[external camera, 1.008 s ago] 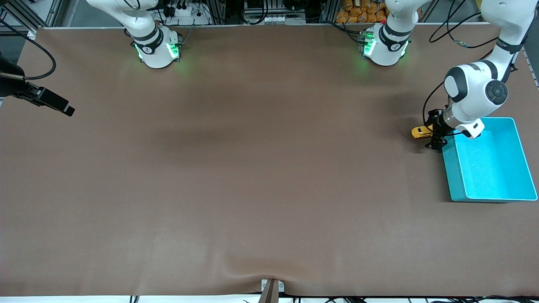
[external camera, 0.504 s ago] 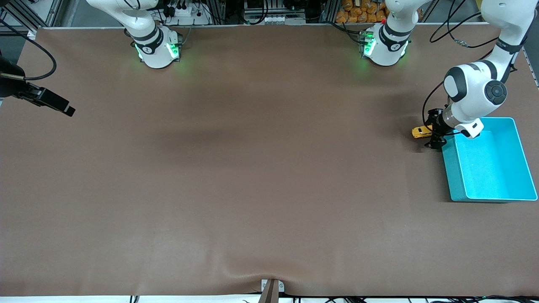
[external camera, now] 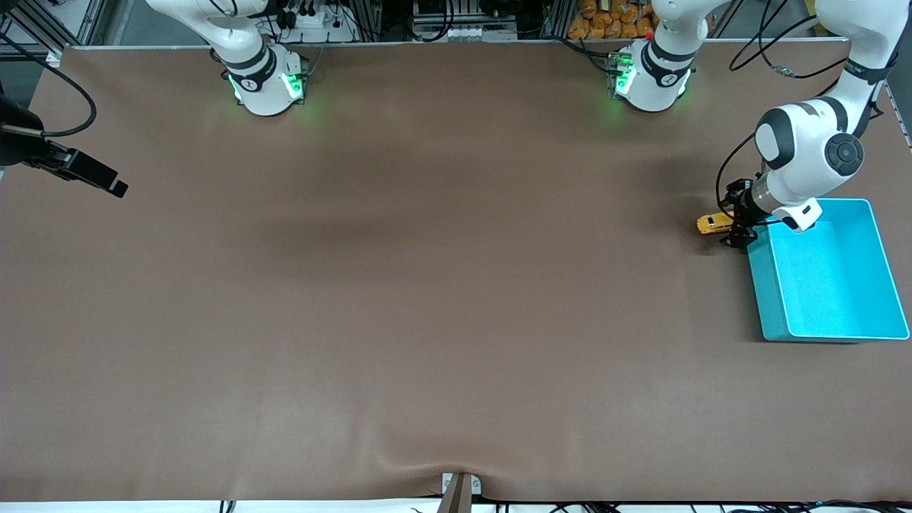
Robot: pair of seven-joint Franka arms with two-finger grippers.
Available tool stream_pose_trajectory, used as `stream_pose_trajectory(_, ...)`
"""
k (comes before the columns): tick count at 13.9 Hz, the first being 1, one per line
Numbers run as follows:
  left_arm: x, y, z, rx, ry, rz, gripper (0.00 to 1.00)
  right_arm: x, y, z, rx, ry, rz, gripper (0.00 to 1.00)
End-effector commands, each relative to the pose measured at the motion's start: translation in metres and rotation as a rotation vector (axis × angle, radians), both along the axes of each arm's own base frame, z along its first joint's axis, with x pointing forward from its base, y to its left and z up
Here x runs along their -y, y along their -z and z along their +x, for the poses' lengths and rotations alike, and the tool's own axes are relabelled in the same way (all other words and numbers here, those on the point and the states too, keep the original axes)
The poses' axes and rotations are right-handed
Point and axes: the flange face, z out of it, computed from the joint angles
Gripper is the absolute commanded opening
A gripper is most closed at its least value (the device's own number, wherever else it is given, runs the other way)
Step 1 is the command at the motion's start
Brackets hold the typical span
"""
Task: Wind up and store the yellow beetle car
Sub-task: 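Lower the left gripper and grasp the yellow car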
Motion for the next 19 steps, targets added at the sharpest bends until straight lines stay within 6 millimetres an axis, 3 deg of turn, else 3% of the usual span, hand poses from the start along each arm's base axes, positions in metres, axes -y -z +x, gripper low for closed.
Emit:
stream_pose_trajectory(1,-0.002,0.003,-0.006,-0.012,0.004,0.007,1.0,0.0,-0.002,-0.004,0.009,0.0,-0.015,1.0)
stream_pose_trajectory(5,-0.011,0.012,-0.006,0.013,-0.011,0.003,1.0,0.0,-0.002,-0.004,0.009,0.0,-0.015,1.0)
stream_pose_trajectory(6,-0.012,0.012,-0.004,0.027,-0.013,0.006,0.74,0.0,-0.002,-0.004,0.011,0.0,-0.014,1.0)
stream_pose_trajectory(7,-0.012,0.012,-0.004,0.031,-0.013,0.007,0.32,-0.001,-0.003,-0.005,0.011,-0.001,-0.014,1.0)
stream_pose_trajectory(8,-0.012,0.014,-0.004,0.027,-0.011,0.005,0.02,-0.001,-0.003,-0.005,0.011,-0.001,-0.015,1.0)
stream_pose_trajectory(13,-0.005,0.004,0.0,0.042,0.004,0.014,0.0,0.0,-0.004,-0.004,0.014,0.0,-0.014,1.0)
stream_pose_trajectory(15,0.021,-0.007,0.008,0.038,0.057,0.013,0.0,0.001,-0.004,-0.004,0.014,0.002,-0.014,1.0)
stream_pose_trajectory(19,0.061,-0.057,0.043,0.01,0.158,0.025,0.0,0.001,-0.004,-0.004,0.014,0.002,-0.014,1.0)
